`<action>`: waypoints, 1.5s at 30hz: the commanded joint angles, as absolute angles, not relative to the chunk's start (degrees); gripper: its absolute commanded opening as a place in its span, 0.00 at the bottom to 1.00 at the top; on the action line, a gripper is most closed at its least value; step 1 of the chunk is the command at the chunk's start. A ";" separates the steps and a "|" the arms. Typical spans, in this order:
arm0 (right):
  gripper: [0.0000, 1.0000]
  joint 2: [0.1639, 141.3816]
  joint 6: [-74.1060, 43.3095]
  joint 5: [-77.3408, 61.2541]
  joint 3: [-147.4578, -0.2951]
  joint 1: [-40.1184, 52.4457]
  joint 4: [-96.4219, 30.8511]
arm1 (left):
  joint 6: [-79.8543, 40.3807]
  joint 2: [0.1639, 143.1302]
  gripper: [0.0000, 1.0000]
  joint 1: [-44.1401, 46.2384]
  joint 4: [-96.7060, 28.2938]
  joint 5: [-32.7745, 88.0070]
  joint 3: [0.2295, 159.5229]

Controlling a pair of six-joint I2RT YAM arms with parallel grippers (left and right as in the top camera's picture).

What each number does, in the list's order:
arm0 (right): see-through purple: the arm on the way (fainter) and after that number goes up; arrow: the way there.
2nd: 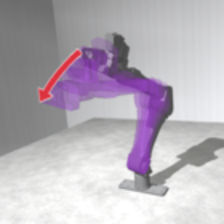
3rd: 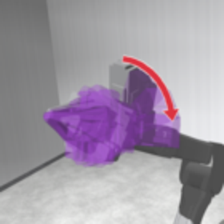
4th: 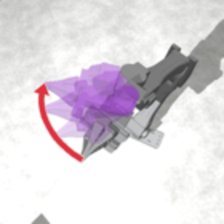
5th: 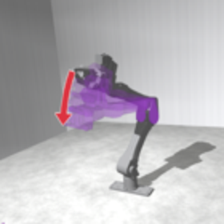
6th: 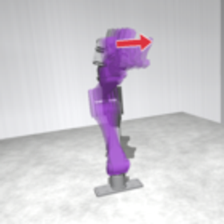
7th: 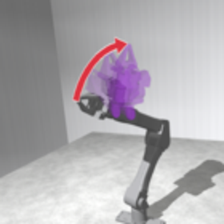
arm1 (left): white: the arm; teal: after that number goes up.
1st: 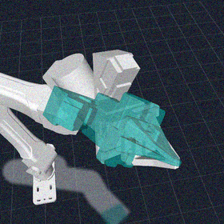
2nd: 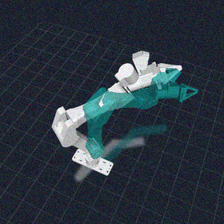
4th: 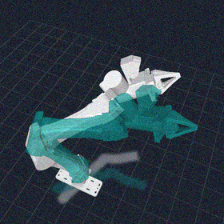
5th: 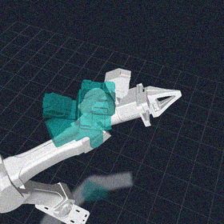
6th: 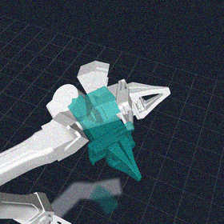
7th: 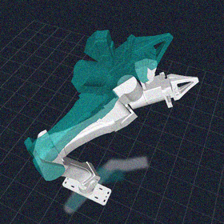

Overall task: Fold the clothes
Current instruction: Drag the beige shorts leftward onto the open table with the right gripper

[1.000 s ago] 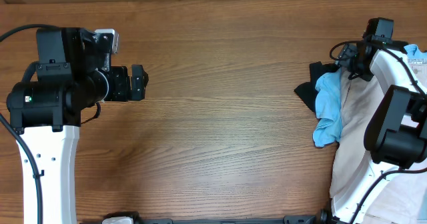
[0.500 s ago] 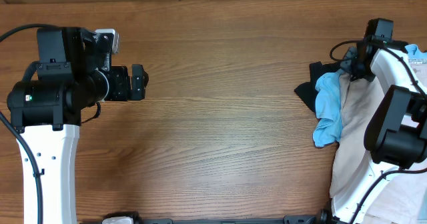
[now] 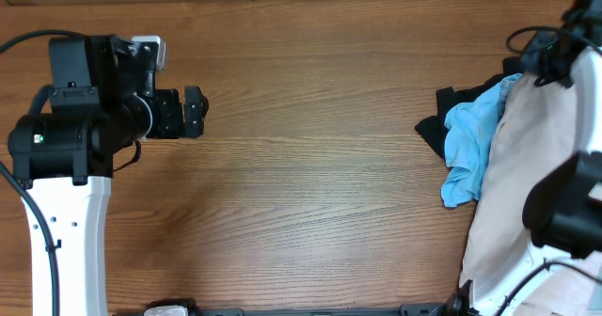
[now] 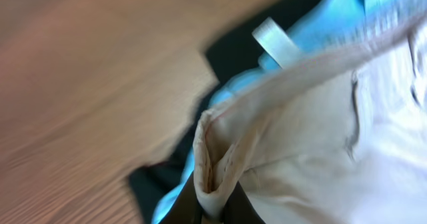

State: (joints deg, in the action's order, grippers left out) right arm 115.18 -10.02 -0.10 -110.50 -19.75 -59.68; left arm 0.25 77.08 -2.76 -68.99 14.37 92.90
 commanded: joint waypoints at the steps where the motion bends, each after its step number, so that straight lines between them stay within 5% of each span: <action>1: 0.04 106.59 -2.42 -12.80 -115.20 -16.93 -59.81 | -0.23 77.45 1.00 -3.16 -68.84 13.87 98.41; 8: 0.04 95.42 0.49 -19.53 -115.81 -0.56 -62.63 | -1.91 77.01 1.00 -4.73 -73.06 6.50 112.05; 14: 0.09 94.26 0.45 -21.23 -115.70 27.18 -68.53 | -1.89 76.97 1.00 -5.78 -75.00 0.60 123.66; 19: 0.64 96.33 0.38 -13.72 -115.68 47.77 -69.95 | -1.28 76.73 1.00 -5.76 -74.96 -3.90 129.05; 23: 0.87 95.77 -6.39 5.32 -116.05 54.46 -71.00 | -1.28 76.88 1.00 -5.61 -75.72 -2.42 129.38; 28: 0.90 93.60 -16.10 17.08 -117.14 49.12 -74.17 | -1.28 79.33 1.00 -5.54 -79.37 9.54 128.60; 30: 0.89 92.77 -20.64 17.30 -117.49 44.84 -75.64 | -1.28 81.14 0.92 -5.43 -80.97 12.86 127.57; 35: 0.80 91.48 -29.85 10.81 -117.49 29.54 -79.33 | -1.28 87.46 0.39 -2.90 -82.41 13.61 122.10; 37: 0.75 91.59 -29.87 4.03 -117.36 22.24 -79.99 | -1.23 91.11 0.04 -1.08 -81.78 13.58 119.37; 45: 0.68 93.27 -29.80 -5.19 -117.34 4.29 -82.98 | -0.05 110.43 0.04 5.58 -75.64 12.56 111.53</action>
